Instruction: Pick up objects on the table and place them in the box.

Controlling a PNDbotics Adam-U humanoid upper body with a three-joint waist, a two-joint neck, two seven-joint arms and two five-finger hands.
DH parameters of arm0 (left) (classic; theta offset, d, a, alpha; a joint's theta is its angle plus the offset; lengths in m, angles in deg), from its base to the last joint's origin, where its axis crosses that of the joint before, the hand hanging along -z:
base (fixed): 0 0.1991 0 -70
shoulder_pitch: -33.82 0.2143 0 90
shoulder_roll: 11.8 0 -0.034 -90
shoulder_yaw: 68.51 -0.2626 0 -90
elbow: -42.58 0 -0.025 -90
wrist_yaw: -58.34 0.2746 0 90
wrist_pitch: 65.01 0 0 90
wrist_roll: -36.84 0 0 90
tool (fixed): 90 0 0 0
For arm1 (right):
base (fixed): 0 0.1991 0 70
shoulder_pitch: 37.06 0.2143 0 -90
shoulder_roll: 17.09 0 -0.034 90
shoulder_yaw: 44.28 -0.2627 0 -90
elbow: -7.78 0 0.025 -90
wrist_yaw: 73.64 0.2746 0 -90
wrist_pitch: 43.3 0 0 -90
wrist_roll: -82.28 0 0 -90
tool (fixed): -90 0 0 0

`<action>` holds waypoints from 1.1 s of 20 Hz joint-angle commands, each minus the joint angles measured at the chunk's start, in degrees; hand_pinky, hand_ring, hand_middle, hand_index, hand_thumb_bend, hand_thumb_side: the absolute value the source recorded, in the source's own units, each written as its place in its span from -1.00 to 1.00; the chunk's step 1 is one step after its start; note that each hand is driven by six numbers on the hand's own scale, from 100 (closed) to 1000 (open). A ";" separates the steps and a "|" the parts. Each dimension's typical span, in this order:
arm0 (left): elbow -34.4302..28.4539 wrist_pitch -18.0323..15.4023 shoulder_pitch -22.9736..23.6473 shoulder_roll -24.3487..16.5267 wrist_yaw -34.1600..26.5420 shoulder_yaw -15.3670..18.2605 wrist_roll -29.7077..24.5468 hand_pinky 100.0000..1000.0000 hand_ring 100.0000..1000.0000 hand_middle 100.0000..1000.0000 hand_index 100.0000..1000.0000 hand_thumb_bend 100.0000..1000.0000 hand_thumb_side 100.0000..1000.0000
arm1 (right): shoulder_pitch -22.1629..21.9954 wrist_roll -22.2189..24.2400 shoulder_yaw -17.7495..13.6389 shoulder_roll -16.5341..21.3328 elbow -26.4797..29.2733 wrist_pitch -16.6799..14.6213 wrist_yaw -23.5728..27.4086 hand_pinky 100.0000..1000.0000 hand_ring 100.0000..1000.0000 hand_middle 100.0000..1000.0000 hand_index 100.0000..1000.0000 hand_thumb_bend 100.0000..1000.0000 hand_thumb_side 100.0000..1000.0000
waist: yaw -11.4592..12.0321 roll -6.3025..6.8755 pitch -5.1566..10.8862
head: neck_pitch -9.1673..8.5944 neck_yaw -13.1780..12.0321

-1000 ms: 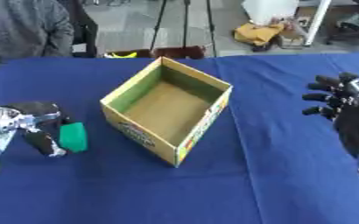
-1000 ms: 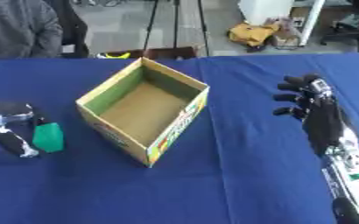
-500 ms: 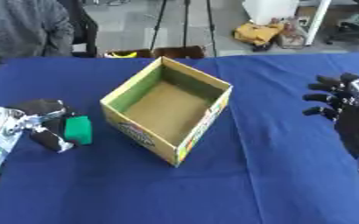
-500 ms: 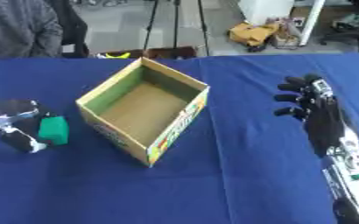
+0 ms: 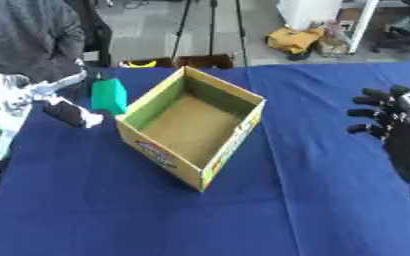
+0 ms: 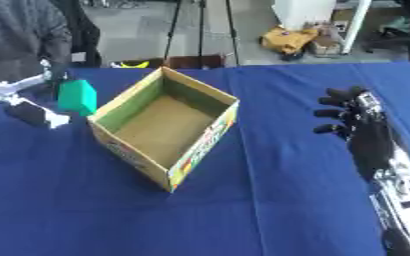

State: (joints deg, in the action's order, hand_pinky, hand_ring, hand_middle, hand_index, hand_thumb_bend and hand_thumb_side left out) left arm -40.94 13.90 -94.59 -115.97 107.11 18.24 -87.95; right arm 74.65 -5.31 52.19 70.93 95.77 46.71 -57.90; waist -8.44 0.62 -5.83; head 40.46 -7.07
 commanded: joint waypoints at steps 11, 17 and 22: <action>18.62 -3.34 -10.78 10.58 9.49 -4.62 5.57 -0.14 -0.18 -0.17 0.14 -1.00 -0.36 | 2.00 1.11 0.85 0.68 0.66 0.12 -0.08 0.04 0.40 0.42 0.67 -1.00 1.00 | -2.86 0.50 0.07 | -1.39 -1.59; 22.87 -4.45 -11.15 13.86 12.38 -4.99 7.87 -0.14 -0.18 -0.17 0.15 -1.00 -0.36 | 2.29 1.32 0.98 0.47 0.72 0.16 -0.04 0.04 0.40 0.42 0.67 -1.00 1.00 | -3.32 0.52 -0.19 | -1.63 -2.09; 24.58 -5.57 -10.16 15.10 13.49 -6.19 7.51 -0.07 -0.12 -0.11 0.22 -0.81 -0.30 | 2.33 1.36 1.00 0.39 0.73 0.17 -0.05 0.04 0.40 0.42 0.67 -1.00 1.00 | -3.53 0.64 -0.26 | -1.80 -2.05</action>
State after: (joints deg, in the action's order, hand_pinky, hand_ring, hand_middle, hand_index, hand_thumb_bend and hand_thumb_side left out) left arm -16.24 8.75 -103.88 -100.78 120.09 12.55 -80.46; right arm 76.10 -4.10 53.35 70.83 95.76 46.96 -57.90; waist -11.91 1.33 -6.76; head 39.20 -9.00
